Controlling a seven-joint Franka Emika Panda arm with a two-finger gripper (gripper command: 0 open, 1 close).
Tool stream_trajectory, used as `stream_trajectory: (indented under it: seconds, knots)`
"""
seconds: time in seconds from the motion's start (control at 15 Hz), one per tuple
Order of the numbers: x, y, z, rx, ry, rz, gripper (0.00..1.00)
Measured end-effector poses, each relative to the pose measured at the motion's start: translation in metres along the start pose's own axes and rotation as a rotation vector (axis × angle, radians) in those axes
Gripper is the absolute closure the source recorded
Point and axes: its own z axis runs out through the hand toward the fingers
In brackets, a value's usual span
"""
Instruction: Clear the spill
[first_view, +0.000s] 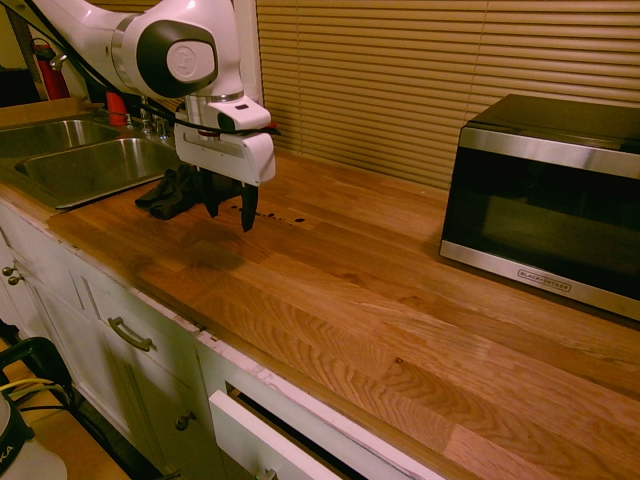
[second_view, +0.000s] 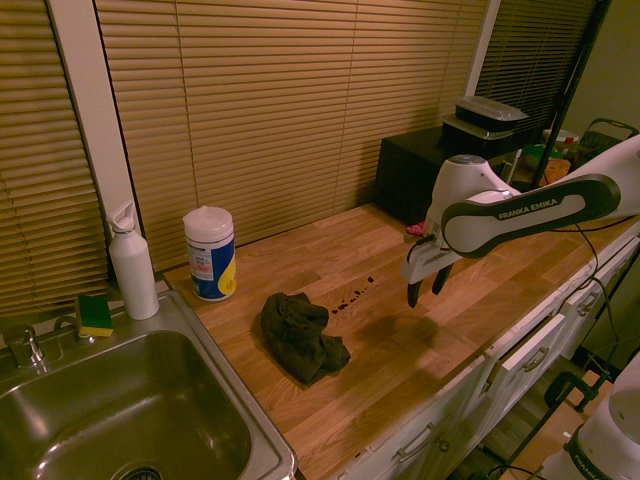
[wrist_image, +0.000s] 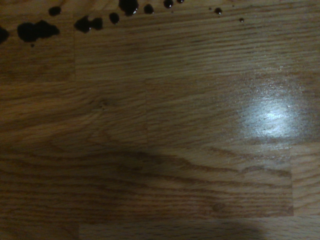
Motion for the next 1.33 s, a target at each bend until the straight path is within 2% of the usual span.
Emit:
stream_trajectory:
  seconds: [0.53, 1.33]
  knots:
    - [-0.02, -0.027, -0.006, 0.035, 0.029, -0.042, 0.0]
    - [-0.084, -0.164, -0.042, 0.194, 0.036, -0.084, 0.0]
